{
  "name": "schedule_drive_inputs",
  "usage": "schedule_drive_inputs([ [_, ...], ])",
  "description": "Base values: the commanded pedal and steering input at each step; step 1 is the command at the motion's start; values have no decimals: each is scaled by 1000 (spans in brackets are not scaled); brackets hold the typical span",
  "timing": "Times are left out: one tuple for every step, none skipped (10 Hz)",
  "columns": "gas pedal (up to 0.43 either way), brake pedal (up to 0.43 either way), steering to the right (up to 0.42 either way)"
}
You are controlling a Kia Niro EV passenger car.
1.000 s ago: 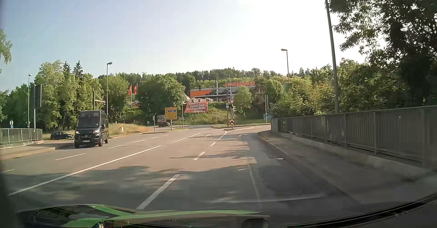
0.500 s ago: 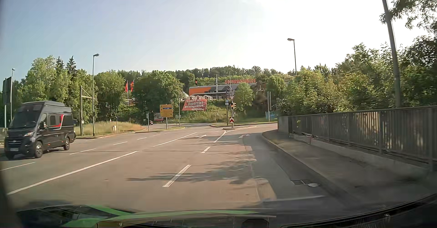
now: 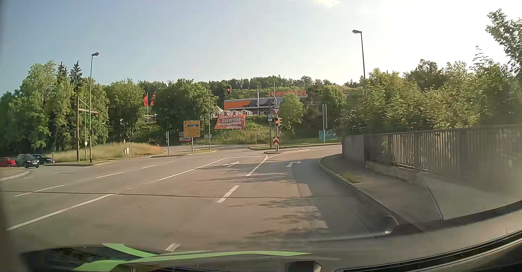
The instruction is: Follow the waypoints while adhering to traffic rules and regulations
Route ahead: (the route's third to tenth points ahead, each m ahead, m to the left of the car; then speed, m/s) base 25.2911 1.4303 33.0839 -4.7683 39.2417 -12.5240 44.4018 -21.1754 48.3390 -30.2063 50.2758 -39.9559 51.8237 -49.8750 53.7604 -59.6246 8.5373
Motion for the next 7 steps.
schedule_drive_inputs([
  [39,0,0],
  [39,0,0],
  [47,0,0],
  [67,0,0],
  [67,0,0],
  [67,0,0],
  [79,0,0],
])
